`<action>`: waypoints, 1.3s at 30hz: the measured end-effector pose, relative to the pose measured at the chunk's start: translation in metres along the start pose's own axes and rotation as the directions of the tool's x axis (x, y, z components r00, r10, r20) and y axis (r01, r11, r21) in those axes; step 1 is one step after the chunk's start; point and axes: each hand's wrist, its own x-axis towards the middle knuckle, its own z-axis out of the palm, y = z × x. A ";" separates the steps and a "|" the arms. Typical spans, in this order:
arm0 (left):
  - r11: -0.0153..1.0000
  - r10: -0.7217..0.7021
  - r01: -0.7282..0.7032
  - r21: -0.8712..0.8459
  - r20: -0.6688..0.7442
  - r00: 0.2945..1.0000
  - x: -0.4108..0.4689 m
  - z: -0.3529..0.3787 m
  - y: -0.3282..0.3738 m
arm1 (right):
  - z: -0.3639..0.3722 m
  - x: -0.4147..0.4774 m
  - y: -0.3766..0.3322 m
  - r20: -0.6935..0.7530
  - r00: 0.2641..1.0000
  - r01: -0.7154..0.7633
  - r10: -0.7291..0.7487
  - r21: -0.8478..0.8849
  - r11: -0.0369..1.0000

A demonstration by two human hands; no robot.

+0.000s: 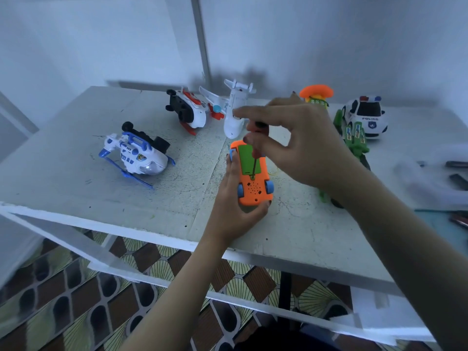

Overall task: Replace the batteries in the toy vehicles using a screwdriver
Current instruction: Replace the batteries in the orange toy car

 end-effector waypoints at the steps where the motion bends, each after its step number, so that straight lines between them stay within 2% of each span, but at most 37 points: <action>1: 1.000 0.004 -0.004 0.002 -0.003 1.000 0.000 0.000 0.001 | -0.003 0.001 0.000 0.046 0.999 -0.006 0.005 0.020 1.000; 5: 1.000 0.020 -0.020 -0.003 -0.005 1.000 0.001 0.000 -0.001 | -0.011 0.006 0.004 0.241 0.970 -0.025 0.015 0.042 0.999; 8: 1.000 0.017 -0.017 -0.004 -0.001 1.000 0.001 0.001 -0.003 | -0.010 0.007 0.006 0.292 0.956 -0.009 0.018 -0.034 0.999; 11: 1.000 0.008 -0.008 -0.007 0.016 1.000 0.003 0.001 -0.008 | -0.005 0.007 0.006 0.172 0.985 0.014 0.001 -0.086 0.996; 16: 1.000 0.017 -0.017 -0.015 0.006 1.000 0.002 0.000 -0.004 | 0.003 0.004 0.007 -0.062 0.997 0.037 -0.040 -0.040 0.999; 18: 1.000 0.020 -0.020 -0.017 0.006 1.000 0.002 0.000 -0.003 | 0.004 0.001 0.007 -0.079 0.996 0.029 -0.033 -0.060 0.998; 24: 0.997 0.049 -0.047 0.059 -0.028 0.998 0.001 0.003 -0.008 | 0.007 -0.007 0.012 -0.024 0.999 -0.021 0.023 0.077 0.997; 31: 0.992 0.083 -0.079 0.100 -0.038 0.996 0.003 0.006 -0.009 | 0.010 -0.008 0.017 -0.230 0.969 -0.068 0.085 0.081 0.994; 39: 0.958 0.126 -0.082 0.275 -0.144 0.982 -0.001 0.009 -0.008 | 0.011 -0.031 0.019 -0.294 0.946 -0.122 0.140 0.081 0.989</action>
